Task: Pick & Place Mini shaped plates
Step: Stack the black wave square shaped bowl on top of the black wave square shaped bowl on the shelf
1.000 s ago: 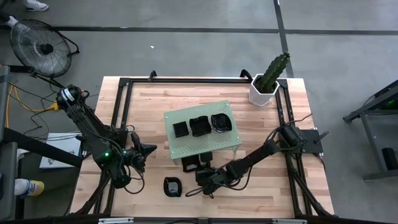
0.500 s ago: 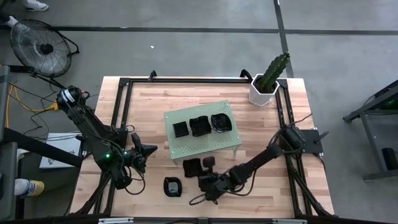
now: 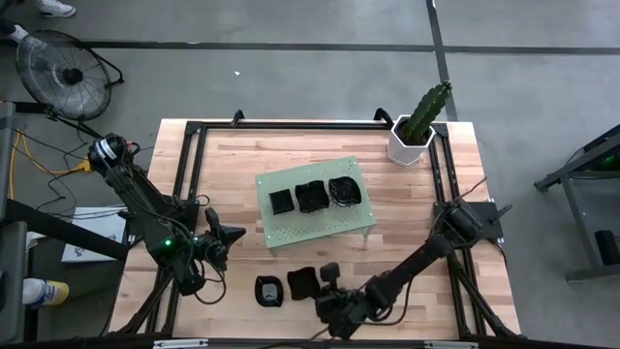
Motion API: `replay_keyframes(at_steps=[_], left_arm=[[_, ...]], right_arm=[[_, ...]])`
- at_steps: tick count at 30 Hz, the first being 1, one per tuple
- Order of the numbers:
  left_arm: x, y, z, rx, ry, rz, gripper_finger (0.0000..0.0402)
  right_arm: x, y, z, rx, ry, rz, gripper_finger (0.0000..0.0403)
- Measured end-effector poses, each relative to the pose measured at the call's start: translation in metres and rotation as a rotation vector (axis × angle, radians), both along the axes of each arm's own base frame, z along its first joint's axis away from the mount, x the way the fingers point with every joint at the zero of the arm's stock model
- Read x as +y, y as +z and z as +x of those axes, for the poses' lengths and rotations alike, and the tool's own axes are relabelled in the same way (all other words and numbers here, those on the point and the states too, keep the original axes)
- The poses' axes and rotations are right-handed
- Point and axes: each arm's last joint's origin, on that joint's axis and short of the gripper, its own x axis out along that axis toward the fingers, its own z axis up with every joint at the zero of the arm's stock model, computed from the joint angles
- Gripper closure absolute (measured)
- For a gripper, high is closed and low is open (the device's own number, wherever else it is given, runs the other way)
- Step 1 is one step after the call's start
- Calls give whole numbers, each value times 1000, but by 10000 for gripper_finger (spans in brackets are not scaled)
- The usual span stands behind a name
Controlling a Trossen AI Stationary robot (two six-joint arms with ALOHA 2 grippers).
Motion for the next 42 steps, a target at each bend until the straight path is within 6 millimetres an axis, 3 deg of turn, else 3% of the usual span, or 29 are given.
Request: replay_keyframes(at_steps=[11, 20, 42], left_arm=[[-1, 0, 0, 1, -3, -5, 379], [-1, 0, 1, 3, -6, -14, 379], [-1, 0, 1, 8, -9, -18, 379]], right_arm=[[13, 74, 12, 56, 34, -82, 401], [6, 131, 11, 57, -29, -204, 401], [-34, 185, -19, 176, -229, -522, 402]])
